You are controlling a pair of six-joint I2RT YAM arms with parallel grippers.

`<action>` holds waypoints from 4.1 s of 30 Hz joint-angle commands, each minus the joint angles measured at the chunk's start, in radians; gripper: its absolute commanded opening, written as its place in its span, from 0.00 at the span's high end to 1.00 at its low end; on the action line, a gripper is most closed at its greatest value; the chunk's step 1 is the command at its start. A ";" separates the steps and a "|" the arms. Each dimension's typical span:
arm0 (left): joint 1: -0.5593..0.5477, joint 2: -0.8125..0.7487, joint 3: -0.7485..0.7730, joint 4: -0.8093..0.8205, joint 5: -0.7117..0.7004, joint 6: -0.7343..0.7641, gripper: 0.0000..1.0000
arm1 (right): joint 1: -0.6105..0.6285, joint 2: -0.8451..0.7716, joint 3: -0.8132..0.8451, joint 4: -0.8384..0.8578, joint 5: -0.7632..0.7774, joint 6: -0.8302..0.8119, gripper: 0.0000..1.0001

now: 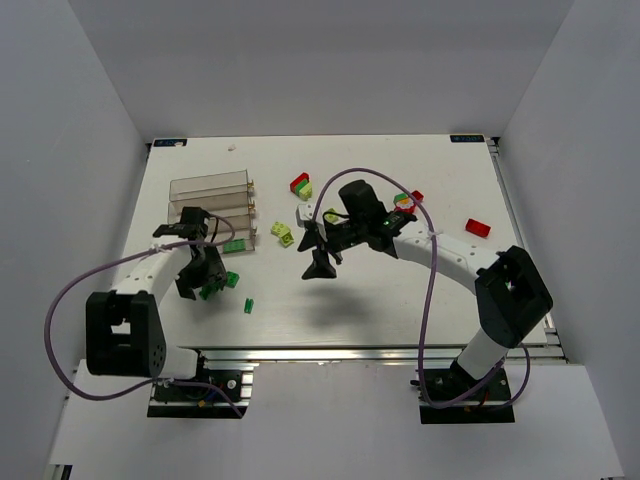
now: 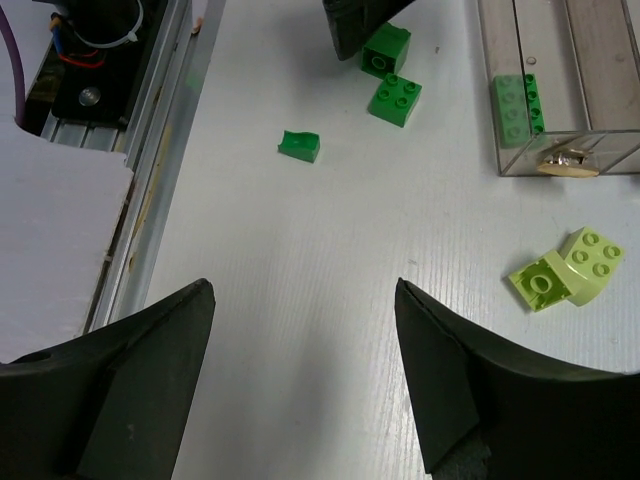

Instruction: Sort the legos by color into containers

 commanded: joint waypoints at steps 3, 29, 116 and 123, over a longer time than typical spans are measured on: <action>-0.001 0.076 0.110 0.011 0.002 0.045 0.25 | -0.013 -0.046 0.001 0.017 -0.034 0.010 0.23; -0.013 0.276 0.161 0.014 0.075 0.075 0.40 | -0.045 -0.063 -0.028 0.057 -0.059 0.063 0.23; -0.249 -0.488 -0.160 0.606 0.401 -0.159 1.00 | 0.141 0.213 0.434 0.068 0.423 1.215 0.34; -0.256 -0.491 -0.164 0.614 0.361 -0.169 1.00 | 0.145 0.185 0.429 -0.003 0.559 1.152 0.34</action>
